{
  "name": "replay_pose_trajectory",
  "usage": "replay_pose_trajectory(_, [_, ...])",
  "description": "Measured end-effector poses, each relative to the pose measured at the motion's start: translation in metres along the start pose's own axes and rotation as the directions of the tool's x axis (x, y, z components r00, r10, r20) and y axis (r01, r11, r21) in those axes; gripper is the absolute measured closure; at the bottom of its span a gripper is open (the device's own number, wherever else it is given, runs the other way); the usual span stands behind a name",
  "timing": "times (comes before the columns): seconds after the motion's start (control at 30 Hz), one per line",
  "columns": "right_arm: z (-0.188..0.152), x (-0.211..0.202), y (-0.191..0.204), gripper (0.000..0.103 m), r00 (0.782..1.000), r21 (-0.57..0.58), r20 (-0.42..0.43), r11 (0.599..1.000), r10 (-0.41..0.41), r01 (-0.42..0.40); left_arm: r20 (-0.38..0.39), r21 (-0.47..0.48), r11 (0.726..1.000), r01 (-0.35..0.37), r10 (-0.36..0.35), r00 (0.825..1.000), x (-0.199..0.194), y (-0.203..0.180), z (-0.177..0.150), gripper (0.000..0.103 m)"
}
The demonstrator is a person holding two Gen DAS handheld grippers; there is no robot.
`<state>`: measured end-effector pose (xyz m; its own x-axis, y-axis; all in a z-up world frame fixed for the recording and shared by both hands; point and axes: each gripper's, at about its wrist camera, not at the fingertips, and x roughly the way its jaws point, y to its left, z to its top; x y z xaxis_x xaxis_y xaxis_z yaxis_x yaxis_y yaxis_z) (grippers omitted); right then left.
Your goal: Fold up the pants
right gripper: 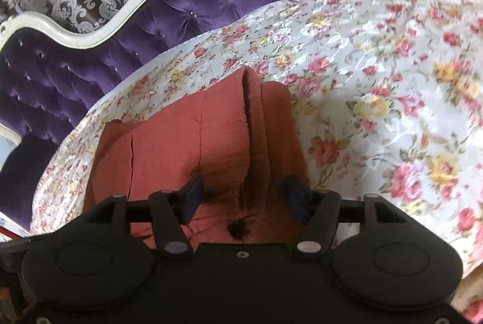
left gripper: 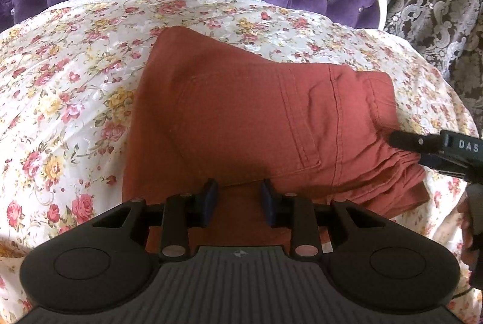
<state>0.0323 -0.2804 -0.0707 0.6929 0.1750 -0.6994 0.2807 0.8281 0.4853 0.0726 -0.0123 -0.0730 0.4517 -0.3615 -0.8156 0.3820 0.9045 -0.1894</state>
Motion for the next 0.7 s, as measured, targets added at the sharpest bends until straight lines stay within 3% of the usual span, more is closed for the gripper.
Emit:
replay_pose_trajectory(0.1, [0.003, 0.003, 0.0, 0.028, 0.999, 0.029, 0.015, 0.999, 0.028, -0.029, 0.002, 0.003, 1.0, -0.004, 0.004, 1.0, 0.0, -0.001, 0.0, 0.073])
replay_pose_trajectory(0.23, [0.005, 0.003, 0.005, 0.032, 1.0, 0.021, 0.027, 1.0, 0.017, -0.018, 0.01, 0.014, 1.0, -0.021, 0.021, 1.0, -0.001, -0.002, -0.001, 0.072])
replay_pose_trajectory(0.5, [-0.018, -0.007, 0.032, 0.045, 0.997, -0.158, 0.049, 0.985, -0.062, 0.069, 0.032, 0.015, 0.999, -0.051, 0.051, 0.998, -0.011, -0.002, -0.002, 0.072])
replay_pose_trajectory(0.53, [-0.018, -0.008, 0.036, 0.051, 0.996, -0.18, 0.055, 0.981, -0.064, 0.073, 0.035, 0.014, 0.998, -0.053, 0.053, 0.998, -0.013, -0.001, -0.002, 0.072])
replay_pose_trajectory(0.57, [-0.016, -0.008, 0.039, 0.068, 0.996, -0.205, 0.057, 0.976, -0.069, 0.079, 0.04, 0.011, 0.998, -0.055, 0.055, 0.998, -0.014, 0.0, -0.001, 0.072])
replay_pose_trajectory(0.63, [-0.011, -0.01, 0.045, 0.079, 0.993, -0.25, 0.077, 0.963, -0.085, 0.102, 0.049, 0.006, 0.998, -0.057, 0.057, 0.997, -0.018, 0.004, 0.002, 0.072])
replay_pose_trajectory(0.7, [-0.004, -0.019, 0.048, 0.083, 0.995, -0.252, 0.087, 0.966, -0.04, 0.06, 0.067, -0.004, 0.998, -0.06, 0.06, 0.996, -0.025, 0.008, 0.007, 0.072])
